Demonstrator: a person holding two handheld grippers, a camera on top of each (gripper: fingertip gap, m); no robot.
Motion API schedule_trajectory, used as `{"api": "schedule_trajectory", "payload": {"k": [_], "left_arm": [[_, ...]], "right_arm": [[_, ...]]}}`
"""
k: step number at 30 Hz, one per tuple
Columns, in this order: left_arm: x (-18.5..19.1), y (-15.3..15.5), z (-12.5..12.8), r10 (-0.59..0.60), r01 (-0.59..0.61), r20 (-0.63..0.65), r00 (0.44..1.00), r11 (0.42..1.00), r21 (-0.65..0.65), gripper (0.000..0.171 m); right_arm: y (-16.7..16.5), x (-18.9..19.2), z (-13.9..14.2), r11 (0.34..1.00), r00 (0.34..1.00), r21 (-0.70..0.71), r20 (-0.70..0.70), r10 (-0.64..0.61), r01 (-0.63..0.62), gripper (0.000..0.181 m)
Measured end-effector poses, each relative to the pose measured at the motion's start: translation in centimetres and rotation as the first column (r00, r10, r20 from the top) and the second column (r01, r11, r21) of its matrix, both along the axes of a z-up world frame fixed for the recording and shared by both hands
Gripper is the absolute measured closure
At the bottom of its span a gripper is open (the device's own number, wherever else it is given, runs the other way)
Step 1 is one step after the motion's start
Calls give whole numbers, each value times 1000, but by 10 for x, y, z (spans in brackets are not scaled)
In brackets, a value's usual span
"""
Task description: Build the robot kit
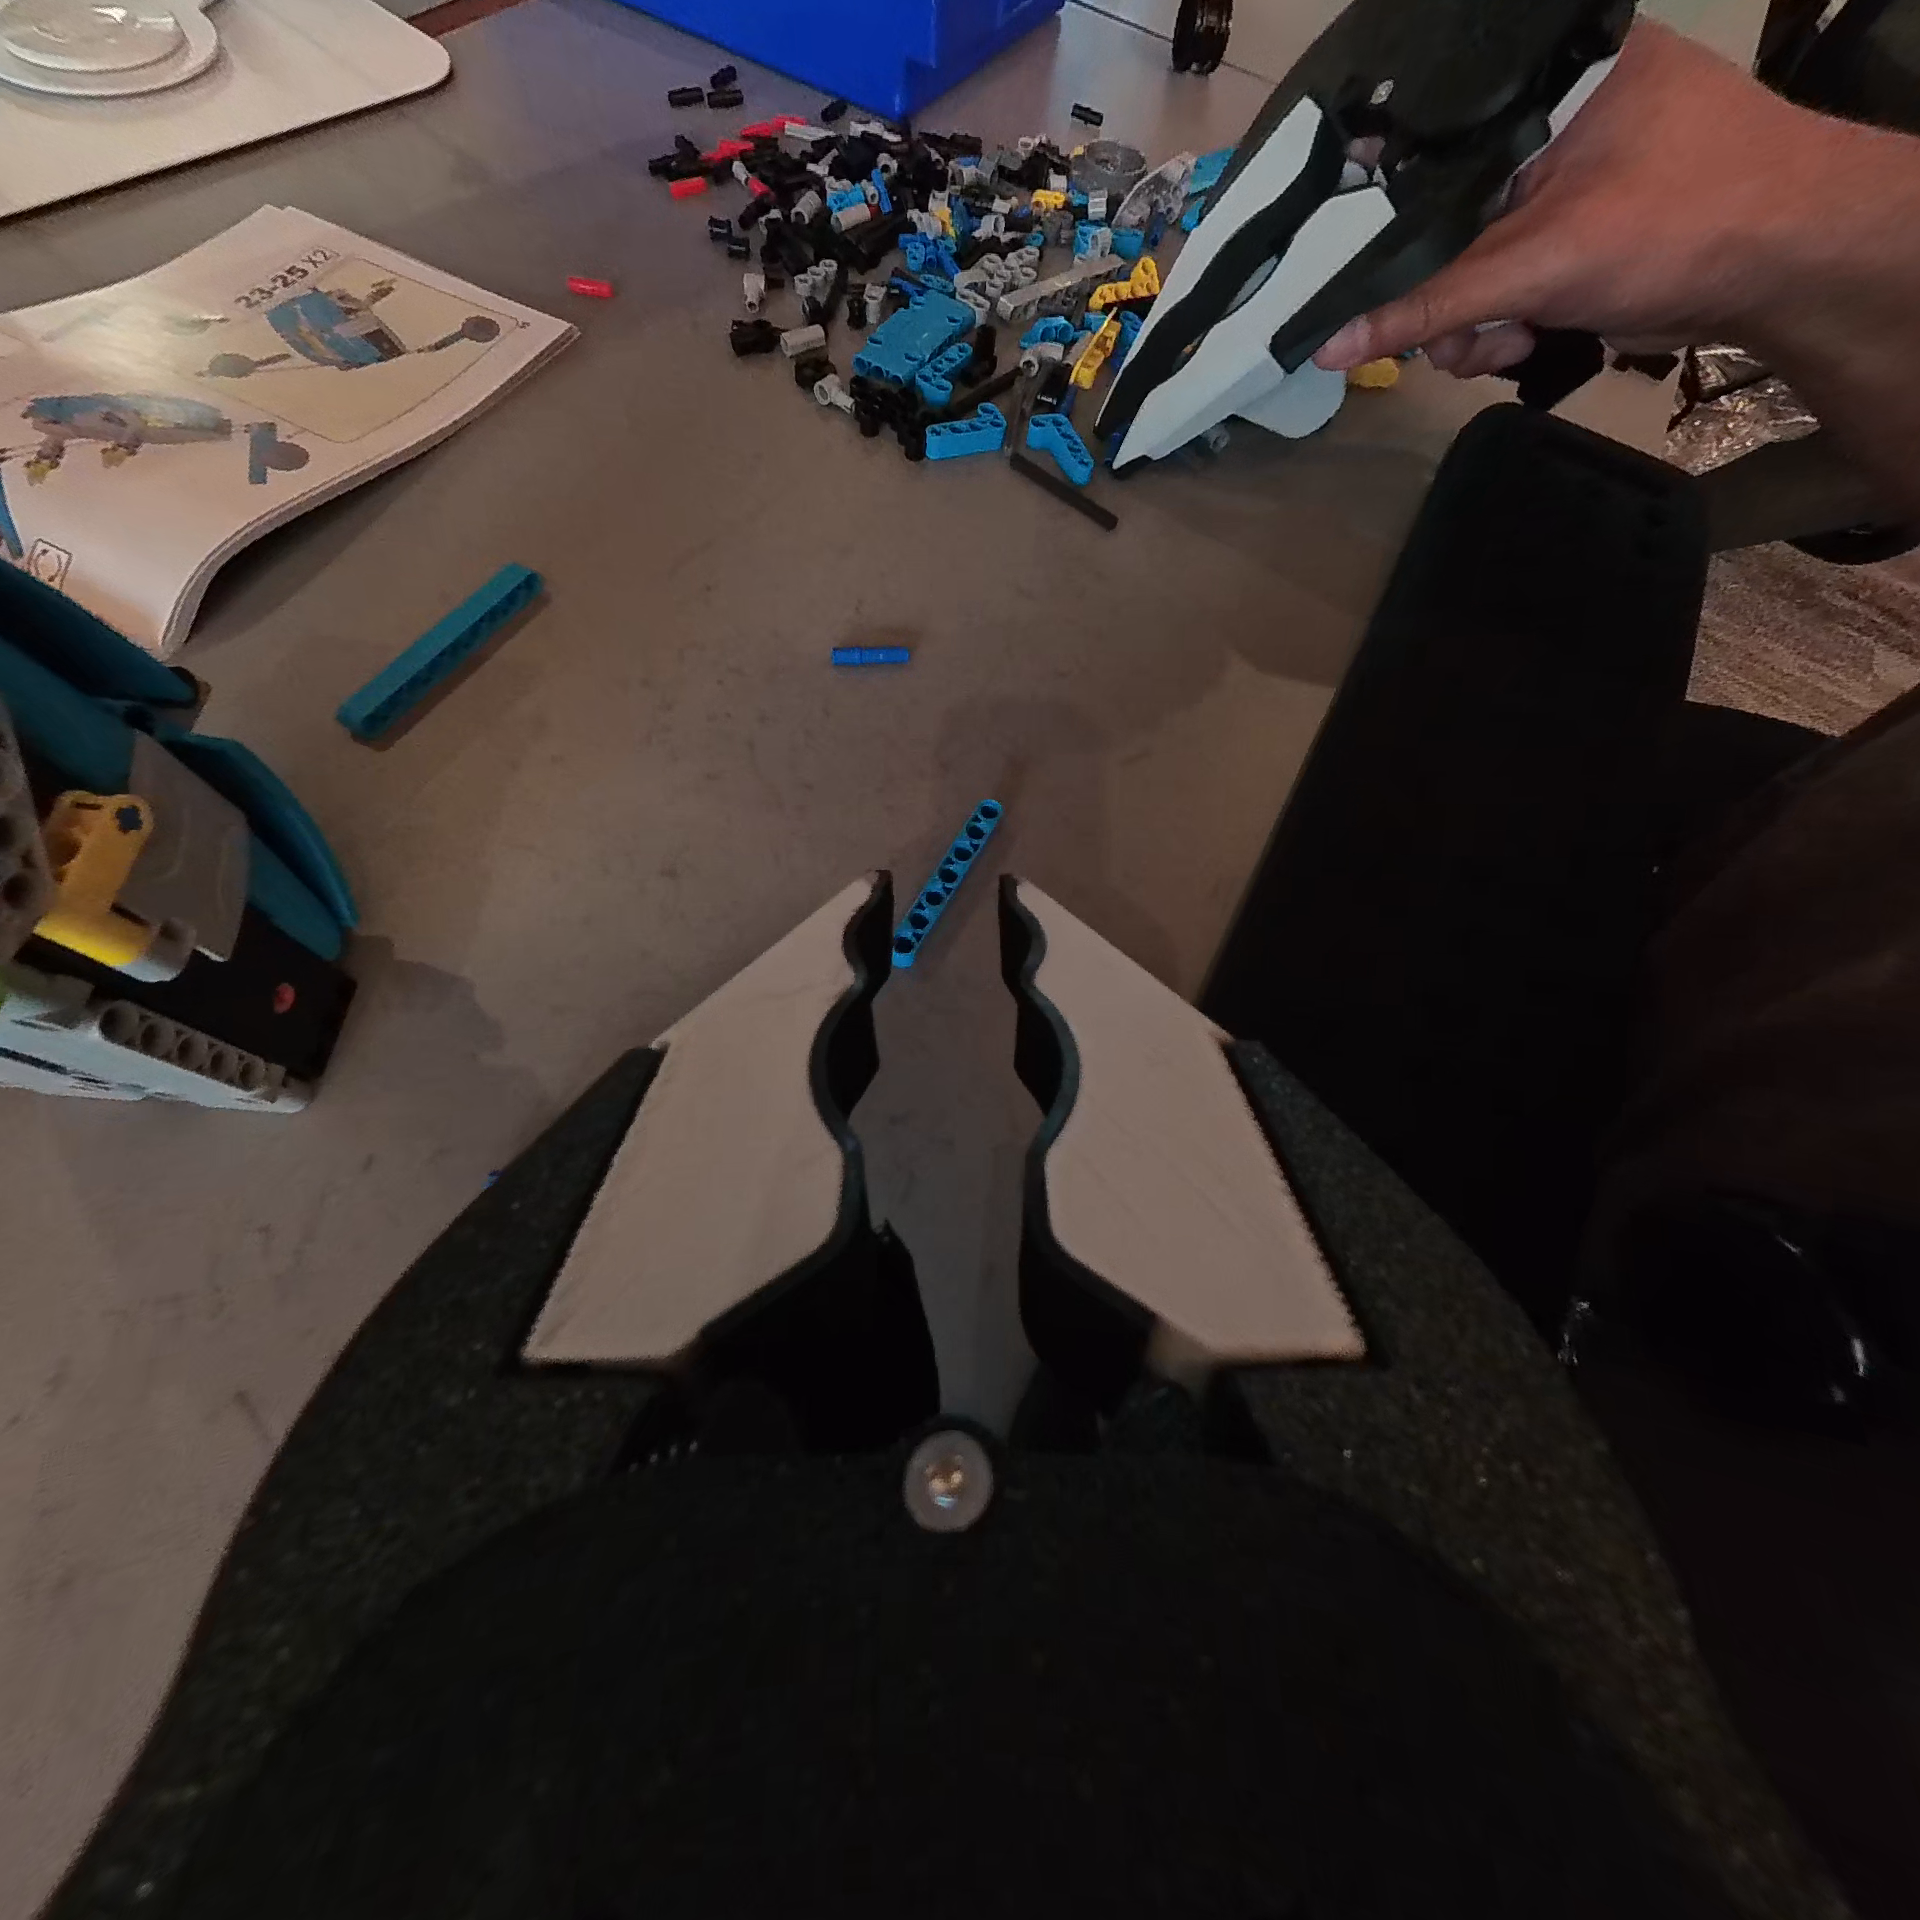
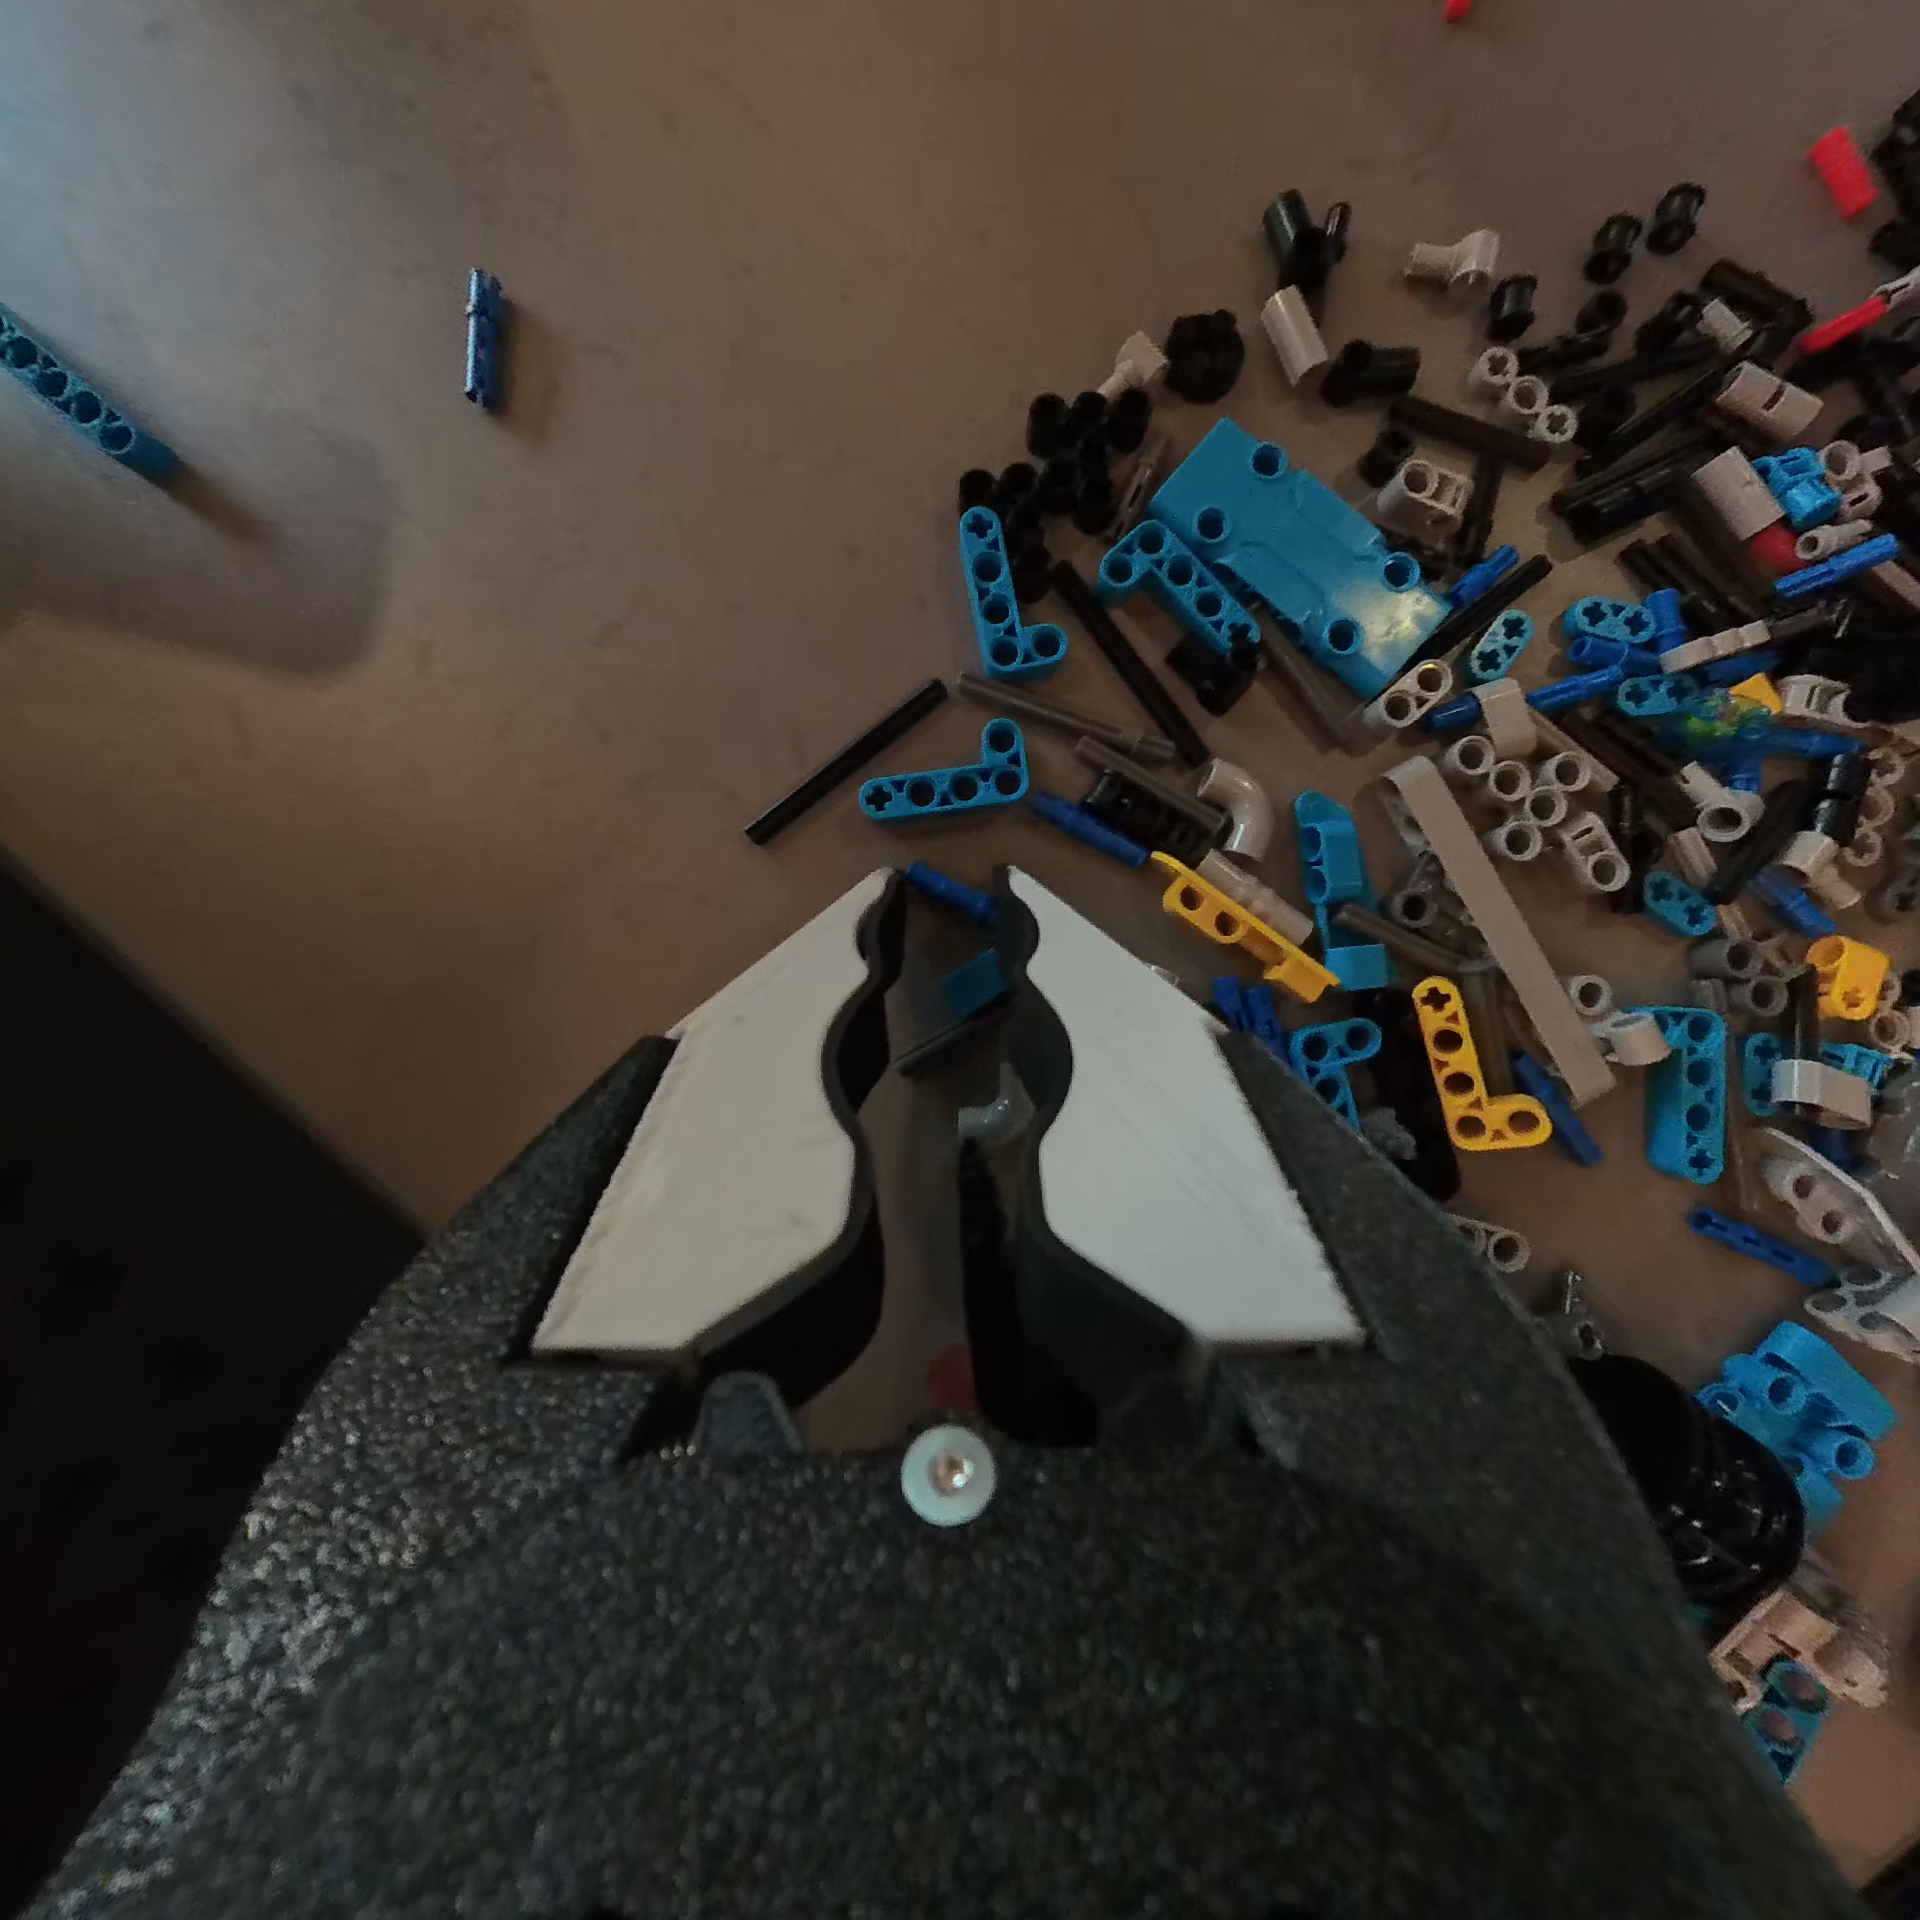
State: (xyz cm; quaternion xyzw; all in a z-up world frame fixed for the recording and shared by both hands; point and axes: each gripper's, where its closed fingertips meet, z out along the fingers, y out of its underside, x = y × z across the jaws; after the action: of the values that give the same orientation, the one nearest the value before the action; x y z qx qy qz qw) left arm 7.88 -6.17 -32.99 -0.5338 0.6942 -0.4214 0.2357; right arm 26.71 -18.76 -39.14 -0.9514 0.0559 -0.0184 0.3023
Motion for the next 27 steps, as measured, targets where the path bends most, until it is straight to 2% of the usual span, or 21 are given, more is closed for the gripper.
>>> {"api": "schedule_trajectory", "payload": {"k": [1,2,7,9,13,17,19,23,25,27], "left_arm": [[0,0,0,-3,3,1,1000,1000,3,152],[0,0,0,-5,5,3,1000,1000,6,152],[-1,1,2,1,-1,9,1000,1000,5,152],[-2,2,2,4,-4,8,1000,1000,1,152],[-4,2,2,5,-5,13,1000,1000,6,152],[-3,0,1,-5,5,13,1000,1000,-4,152],[-1,0,1,-12,12,15,1000,1000,2,152],[2,-4,2,-28,28,18,999,1000,7,152],[2,-5,3,-32,32,19,999,999,16,152],[2,-6,4,-32,32,24,999,999,7,152]], "right_arm": [[0,0,0,1000,1000,-6,0,3,-3,166],[-1,2,1,1000,1000,-11,17,8,-7,177],[15,-2,35,993,997,105,75,37,-45,178],[17,-5,44,992,992,106,108,58,-70,178],[-11,20,55,998,982,61,186,-16,5,177],[-44,26,46,996,992,33,95,-86,83,164],[-46,16,38,996,995,41,56,-82,79,161],[-44,8,20,998,994,-19,94,-53,55,157],[-54,16,25,996,989,-12,120,-84,86,156],[-55,19,35,991,991,63,50,-125,122,157]]}}
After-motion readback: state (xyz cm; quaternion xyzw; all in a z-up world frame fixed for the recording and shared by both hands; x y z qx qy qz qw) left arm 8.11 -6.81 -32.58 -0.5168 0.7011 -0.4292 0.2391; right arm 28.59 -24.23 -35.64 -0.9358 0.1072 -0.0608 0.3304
